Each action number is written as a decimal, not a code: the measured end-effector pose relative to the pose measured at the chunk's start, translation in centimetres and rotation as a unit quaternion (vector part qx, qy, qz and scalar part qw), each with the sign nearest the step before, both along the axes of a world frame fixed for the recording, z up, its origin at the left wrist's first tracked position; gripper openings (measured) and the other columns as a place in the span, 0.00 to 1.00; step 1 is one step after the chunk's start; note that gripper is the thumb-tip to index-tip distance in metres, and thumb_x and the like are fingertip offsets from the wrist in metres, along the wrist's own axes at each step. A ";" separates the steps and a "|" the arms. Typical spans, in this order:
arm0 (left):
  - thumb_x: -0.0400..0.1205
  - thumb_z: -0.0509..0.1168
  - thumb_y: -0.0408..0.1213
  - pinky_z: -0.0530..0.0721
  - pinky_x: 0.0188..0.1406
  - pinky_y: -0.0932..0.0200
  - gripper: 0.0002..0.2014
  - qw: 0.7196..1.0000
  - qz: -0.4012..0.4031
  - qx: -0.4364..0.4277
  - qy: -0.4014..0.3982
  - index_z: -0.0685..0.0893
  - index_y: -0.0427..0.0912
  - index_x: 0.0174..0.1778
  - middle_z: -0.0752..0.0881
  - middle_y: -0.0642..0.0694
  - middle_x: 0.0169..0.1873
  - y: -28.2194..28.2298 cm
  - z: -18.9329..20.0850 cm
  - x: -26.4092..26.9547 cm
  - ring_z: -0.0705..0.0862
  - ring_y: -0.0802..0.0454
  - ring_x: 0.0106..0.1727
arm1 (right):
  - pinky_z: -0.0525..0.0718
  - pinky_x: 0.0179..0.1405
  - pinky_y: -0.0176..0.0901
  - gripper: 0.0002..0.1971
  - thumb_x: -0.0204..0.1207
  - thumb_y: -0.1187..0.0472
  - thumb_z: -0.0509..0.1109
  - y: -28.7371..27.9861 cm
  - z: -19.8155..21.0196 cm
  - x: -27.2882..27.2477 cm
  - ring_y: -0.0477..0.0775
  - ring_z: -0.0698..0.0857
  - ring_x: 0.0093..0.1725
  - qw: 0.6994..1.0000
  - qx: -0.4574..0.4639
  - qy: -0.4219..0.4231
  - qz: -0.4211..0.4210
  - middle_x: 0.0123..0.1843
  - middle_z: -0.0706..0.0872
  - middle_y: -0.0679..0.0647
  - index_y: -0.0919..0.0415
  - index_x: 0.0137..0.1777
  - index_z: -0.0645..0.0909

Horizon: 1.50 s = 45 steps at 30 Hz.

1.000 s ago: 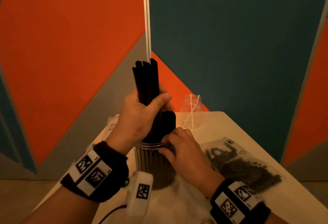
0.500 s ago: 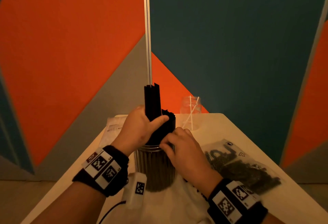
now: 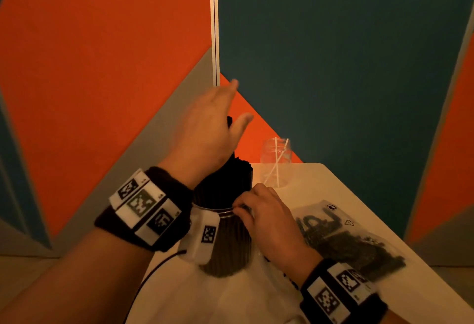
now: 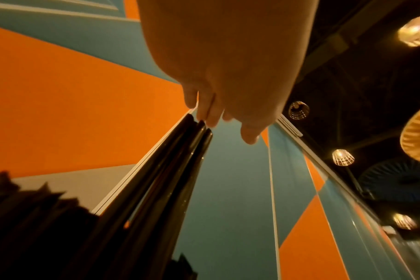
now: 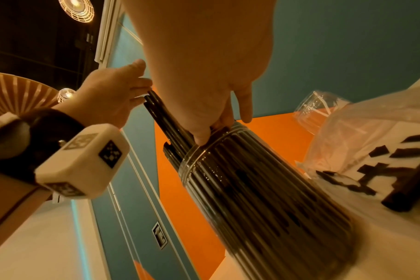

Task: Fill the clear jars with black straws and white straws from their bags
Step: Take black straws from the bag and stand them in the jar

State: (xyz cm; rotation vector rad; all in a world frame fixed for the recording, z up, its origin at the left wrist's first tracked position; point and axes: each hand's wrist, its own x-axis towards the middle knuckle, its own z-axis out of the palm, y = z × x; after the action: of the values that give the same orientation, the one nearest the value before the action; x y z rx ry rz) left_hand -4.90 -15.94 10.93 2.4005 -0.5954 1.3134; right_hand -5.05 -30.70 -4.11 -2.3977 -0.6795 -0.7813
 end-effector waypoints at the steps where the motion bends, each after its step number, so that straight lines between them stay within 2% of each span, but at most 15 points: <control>1: 0.86 0.61 0.52 0.72 0.71 0.52 0.27 0.999 0.017 0.042 0.018 0.74 0.41 0.78 0.80 0.42 0.71 -0.4 -0.3 0.0 0.76 0.43 0.71 | 0.81 0.52 0.49 0.06 0.83 0.52 0.69 0.0 0.0 0.0 0.52 0.78 0.55 1.000 0.004 -0.001 0.002 0.49 0.76 0.47 0.50 0.54 0.85; 7: 0.84 0.60 0.42 0.79 0.53 0.44 0.14 0.986 0.039 0.162 -0.020 0.88 0.38 0.51 0.89 0.40 0.47 -1.3 -7.7 -0.4 0.86 0.39 0.48 | 0.81 0.49 0.56 0.05 0.80 0.55 0.71 -0.3 -0.2 -0.6 0.57 0.79 0.53 1.000 0.014 0.001 0.017 0.51 0.79 0.51 0.51 0.54 0.82; 11: 0.85 0.55 0.45 0.73 0.69 0.45 0.21 0.983 0.033 0.179 0.022 0.85 0.36 0.65 0.86 0.38 0.63 -0.5 -10.4 -0.9 0.84 0.39 0.63 | 0.80 0.52 0.46 0.19 0.77 0.55 0.75 -2.2 -1.1 -1.1 0.47 0.78 0.59 0.997 0.061 0.039 0.034 0.61 0.77 0.43 0.45 0.63 0.72; 14: 0.85 0.54 0.47 0.66 0.79 0.43 0.24 0.986 0.038 0.159 0.041 0.80 0.40 0.73 0.80 0.39 0.72 -0.6 -10.0 -1.8 0.76 0.41 0.75 | 0.79 0.55 0.42 0.25 0.75 0.46 0.77 -5.0 -2.3 -1.8 0.45 0.77 0.63 0.990 0.072 0.106 -0.052 0.66 0.73 0.39 0.38 0.65 0.66; 17: 0.85 0.59 0.39 0.68 0.78 0.42 0.17 0.993 -0.021 0.102 -0.052 0.83 0.39 0.66 0.80 0.38 0.69 -2.0 -10.2 -3.2 0.75 0.39 0.73 | 0.76 0.73 0.58 0.40 0.70 0.34 0.77 -8.3 -4.3 -2.3 0.54 0.72 0.76 0.949 -0.025 0.284 -0.137 0.79 0.71 0.48 0.37 0.77 0.61; 19: 0.83 0.60 0.37 0.78 0.61 0.47 0.12 0.994 -0.063 0.062 -0.057 0.87 0.41 0.56 0.85 0.42 0.55 -4.0 -11.2 -4.2 0.81 0.44 0.59 | 0.64 0.82 0.67 0.54 0.66 0.26 0.72 -9.7 -5.9 -2.7 0.62 0.62 0.84 0.898 -0.138 0.374 -0.186 0.86 0.62 0.54 0.46 0.87 0.52; 22: 0.83 0.58 0.41 0.76 0.32 0.58 0.11 0.973 0.017 0.115 0.199 0.83 0.46 0.39 0.82 0.50 0.37 -7.0 -13.5 -4.1 0.80 0.52 0.38 | 0.51 0.84 0.71 0.63 0.64 0.19 0.66 -10.3 -7.5 -3.0 0.68 0.48 0.88 0.863 -0.231 0.389 -0.223 0.90 0.51 0.59 0.53 0.90 0.43; 24: 0.85 0.58 0.40 0.75 0.32 0.61 0.11 0.891 0.028 0.207 0.403 0.79 0.42 0.38 0.82 0.46 0.38 -8.1 -16.1 -2.4 0.82 0.52 0.37 | 0.49 0.84 0.71 0.64 0.64 0.18 0.63 -10.3 -7.6 -2.9 0.69 0.45 0.88 0.854 -0.251 0.394 -0.229 0.90 0.49 0.61 0.56 0.90 0.43; 26: 0.86 0.58 0.36 0.77 0.39 0.57 0.09 0.826 -0.004 0.250 0.505 0.82 0.39 0.44 0.82 0.41 0.42 -8.9 -17.7 -1.0 0.83 0.47 0.43 | 0.50 0.85 0.72 0.63 0.65 0.18 0.62 -10.2 -7.5 -2.8 0.69 0.45 0.88 0.844 -0.270 0.400 -0.234 0.90 0.49 0.61 0.57 0.90 0.44; 28: 0.85 0.60 0.34 0.78 0.44 0.56 0.09 0.822 -0.002 0.261 0.507 0.84 0.36 0.52 0.84 0.40 0.47 -9.8 -18.8 0.0 0.83 0.46 0.46 | 0.51 0.84 0.72 0.62 0.66 0.17 0.62 -10.1 -7.3 -2.8 0.69 0.47 0.88 0.836 -0.287 0.404 -0.235 0.90 0.50 0.62 0.57 0.90 0.46; 31: 0.81 0.63 0.33 0.78 0.58 0.52 0.09 0.873 0.013 0.259 0.413 0.87 0.40 0.51 0.85 0.44 0.49 -11.2 -19.1 1.4 0.83 0.45 0.54 | 0.56 0.83 0.71 0.62 0.66 0.18 0.63 -10.0 -6.7 -2.9 0.69 0.52 0.87 0.828 -0.308 0.408 -0.228 0.89 0.54 0.63 0.59 0.89 0.48; 34: 0.83 0.59 0.30 0.72 0.37 0.55 0.15 0.856 -0.001 0.260 0.447 0.77 0.40 0.28 0.73 0.47 0.27 -12.1 -18.5 3.0 0.77 0.47 0.36 | 0.63 0.80 0.69 0.60 0.67 0.19 0.64 -9.8 -6.1 -2.9 0.70 0.60 0.83 0.821 -0.332 0.407 -0.223 0.85 0.61 0.63 0.60 0.88 0.53; 38: 0.86 0.58 0.31 0.63 0.24 0.55 0.23 0.805 -0.060 0.211 0.551 0.68 0.40 0.22 0.65 0.45 0.22 -12.9 -18.6 4.3 0.63 0.49 0.24 | 0.66 0.78 0.68 0.58 0.67 0.20 0.65 -9.9 -6.0 -2.8 0.69 0.63 0.81 0.823 -0.336 0.400 -0.222 0.83 0.64 0.64 0.60 0.86 0.57; 42: 0.85 0.58 0.29 0.72 0.36 0.44 0.14 0.800 -0.050 0.227 0.553 0.84 0.24 0.40 0.74 0.34 0.30 -14.0 -18.3 3.7 0.73 0.32 0.37 | 0.66 0.78 0.68 0.58 0.66 0.20 0.66 -10.0 -6.4 -2.7 0.68 0.63 0.81 0.830 -0.330 0.392 -0.221 0.83 0.65 0.63 0.59 0.87 0.56; 45: 0.87 0.57 0.31 0.70 0.28 0.65 0.15 0.794 -0.060 0.234 0.557 0.85 0.23 0.50 0.79 0.33 0.37 -14.2 -18.3 3.7 0.73 0.44 0.35 | 0.64 0.79 0.68 0.59 0.65 0.21 0.68 -9.9 -6.6 -2.5 0.67 0.61 0.83 0.829 -0.323 0.396 -0.229 0.84 0.64 0.63 0.60 0.87 0.56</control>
State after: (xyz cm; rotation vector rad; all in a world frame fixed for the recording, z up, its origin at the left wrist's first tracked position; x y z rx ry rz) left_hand -1.24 -30.14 -7.41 2.8565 -0.6881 -0.4867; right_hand -7.54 -40.61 -10.74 -3.1842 0.0166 0.4257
